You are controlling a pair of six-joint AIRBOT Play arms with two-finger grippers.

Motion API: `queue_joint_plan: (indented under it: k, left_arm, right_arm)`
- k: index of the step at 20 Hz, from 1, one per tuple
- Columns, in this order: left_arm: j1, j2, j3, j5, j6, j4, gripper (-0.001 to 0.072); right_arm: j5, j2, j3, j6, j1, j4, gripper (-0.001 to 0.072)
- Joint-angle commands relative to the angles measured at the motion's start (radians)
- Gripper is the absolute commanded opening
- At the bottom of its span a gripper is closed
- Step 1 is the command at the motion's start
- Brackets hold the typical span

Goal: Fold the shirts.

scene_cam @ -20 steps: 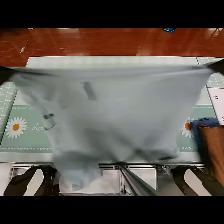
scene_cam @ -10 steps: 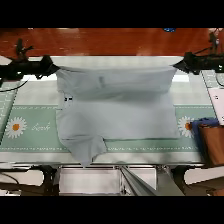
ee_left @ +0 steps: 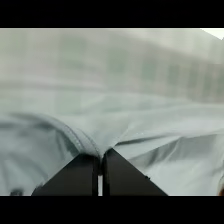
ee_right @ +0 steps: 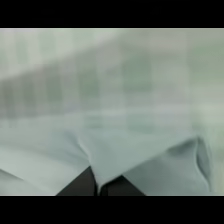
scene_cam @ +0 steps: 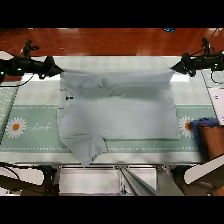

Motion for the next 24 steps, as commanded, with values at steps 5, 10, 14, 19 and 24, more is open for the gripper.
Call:
queue_joint_plan:
  k: [5, 10, 14, 19, 24]
  left_arm:
    - [-0.044, 0.039, -0.254, -0.180, 0.018, 0.203, 0.0017]
    - [-0.044, 0.039, -0.295, -0.172, 0.033, 0.225, 0.0017]
    - [-0.047, 0.038, -0.295, -0.171, 0.029, 0.225, 0.0153]
    - [0.011, 0.082, -0.264, -0.270, -0.004, 0.229, 0.0500]
    - [0.161, 0.361, -0.555, -0.163, 0.066, 0.262, 0.0504]
  right_arm:
    - [0.251, -0.005, -0.102, 0.029, -0.009, -0.303, 0.0029]
    - [0.267, -0.005, -0.155, 0.040, -0.006, -0.374, 0.0029]
    - [0.245, -0.005, -0.155, 0.058, -0.006, -0.361, 0.0252]
    - [0.229, 0.087, -0.161, 0.062, -0.039, -0.338, 0.0410]
    - [0.006, 0.416, -0.545, -0.032, -0.153, -0.314, 0.0410]
